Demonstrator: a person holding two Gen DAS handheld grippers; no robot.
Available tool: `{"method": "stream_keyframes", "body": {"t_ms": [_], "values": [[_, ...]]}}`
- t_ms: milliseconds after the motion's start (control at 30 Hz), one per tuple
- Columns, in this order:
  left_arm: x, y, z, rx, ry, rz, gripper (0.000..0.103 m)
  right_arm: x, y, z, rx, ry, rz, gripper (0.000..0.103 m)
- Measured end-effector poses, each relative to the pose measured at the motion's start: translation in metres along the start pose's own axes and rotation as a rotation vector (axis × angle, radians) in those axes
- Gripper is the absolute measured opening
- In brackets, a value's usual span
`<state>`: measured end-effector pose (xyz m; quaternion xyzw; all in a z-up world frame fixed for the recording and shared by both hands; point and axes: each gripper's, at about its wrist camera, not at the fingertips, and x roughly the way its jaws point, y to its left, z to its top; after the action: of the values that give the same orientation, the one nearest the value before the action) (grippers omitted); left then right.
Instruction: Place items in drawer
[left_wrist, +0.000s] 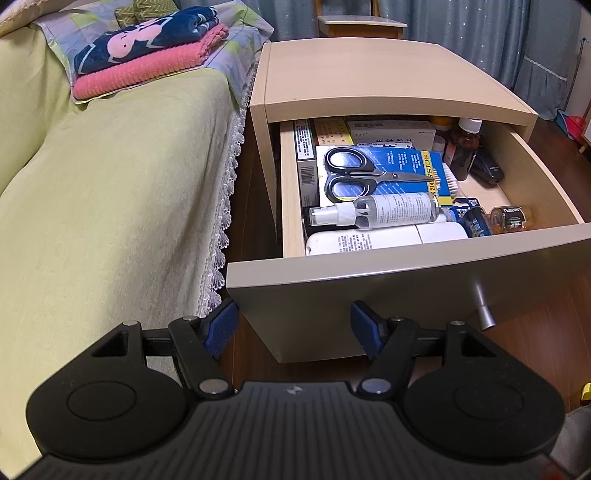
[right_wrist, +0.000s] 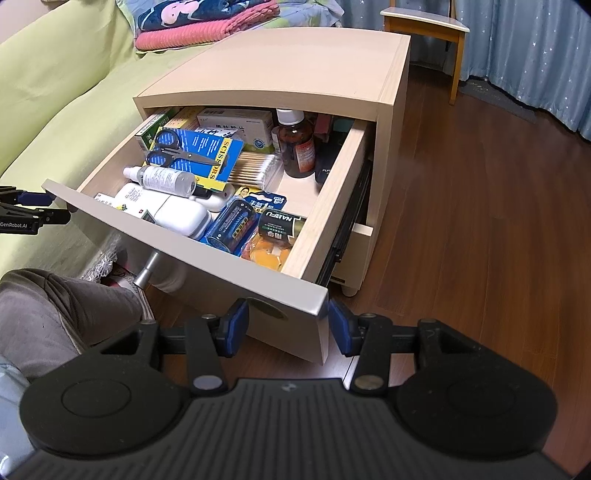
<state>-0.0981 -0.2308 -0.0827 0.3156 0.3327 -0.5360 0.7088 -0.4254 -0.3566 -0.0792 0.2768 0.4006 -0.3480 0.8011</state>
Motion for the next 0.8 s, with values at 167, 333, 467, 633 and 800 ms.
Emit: {"method": "stream_keyframes", "body": {"t_ms": [167, 333, 467, 633, 800], "values": [[0.0007, 0.0003, 0.0007, 0.0, 0.002, -0.001, 0.068, 0.0011, 0.001, -0.0012, -0.001, -0.006, -0.004, 0.043], [0.0007, 0.0007, 0.0006, 0.003, 0.006, 0.001, 0.068, 0.0008, 0.0015, -0.004, 0.0, -0.015, -0.005, 0.043], [0.0009, 0.0005, 0.0007, 0.005, 0.01, 0.003, 0.068, 0.0007, 0.0017, -0.0053, 0.0, -0.02, -0.004, 0.043], [0.002, 0.0004, 0.0006, 0.009, 0.015, 0.004, 0.068, 0.0016, 0.0021, -0.0058, 0.005, -0.021, -0.005, 0.043], [0.0032, 0.0001, 0.0022, 0.012, 0.019, 0.008, 0.068, 0.0018, 0.0013, -0.0055, 0.013, -0.026, -0.007, 0.043]]}}
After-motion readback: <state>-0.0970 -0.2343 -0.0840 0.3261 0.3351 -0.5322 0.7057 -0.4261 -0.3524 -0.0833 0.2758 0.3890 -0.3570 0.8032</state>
